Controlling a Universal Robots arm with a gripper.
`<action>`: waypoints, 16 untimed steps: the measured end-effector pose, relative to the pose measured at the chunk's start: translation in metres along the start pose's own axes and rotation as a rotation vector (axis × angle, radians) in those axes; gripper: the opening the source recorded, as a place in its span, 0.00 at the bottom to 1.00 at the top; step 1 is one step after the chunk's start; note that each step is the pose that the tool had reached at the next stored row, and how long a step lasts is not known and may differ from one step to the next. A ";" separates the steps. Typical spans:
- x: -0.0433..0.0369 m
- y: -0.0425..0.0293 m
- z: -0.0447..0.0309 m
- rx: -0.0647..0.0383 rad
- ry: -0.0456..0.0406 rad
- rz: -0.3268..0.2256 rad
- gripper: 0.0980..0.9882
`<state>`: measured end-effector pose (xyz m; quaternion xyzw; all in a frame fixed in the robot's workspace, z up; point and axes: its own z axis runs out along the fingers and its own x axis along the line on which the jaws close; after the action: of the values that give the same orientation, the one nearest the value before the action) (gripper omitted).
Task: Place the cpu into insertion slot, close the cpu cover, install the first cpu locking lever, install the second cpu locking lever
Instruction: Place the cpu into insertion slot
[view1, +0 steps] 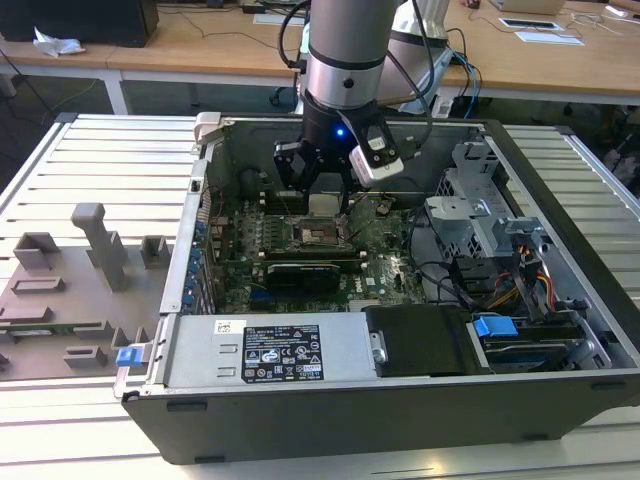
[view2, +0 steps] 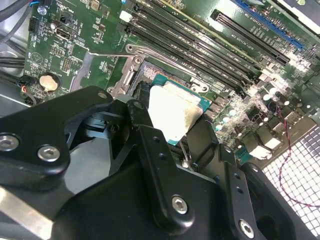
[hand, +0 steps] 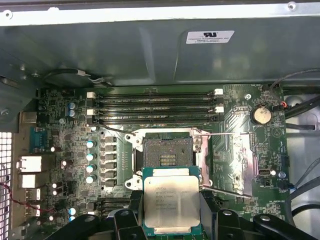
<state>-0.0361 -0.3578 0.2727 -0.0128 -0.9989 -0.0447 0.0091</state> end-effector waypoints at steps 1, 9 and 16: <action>0.0000 0.0000 0.0005 0.000 -0.0001 0.000 0.50; -0.0001 -0.0004 0.0042 0.000 0.0000 0.000 0.50; -0.0002 -0.0007 0.0075 0.000 -0.0001 0.000 0.50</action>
<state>-0.0361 -0.3578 0.2652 -0.0128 -0.9989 -0.0447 0.0091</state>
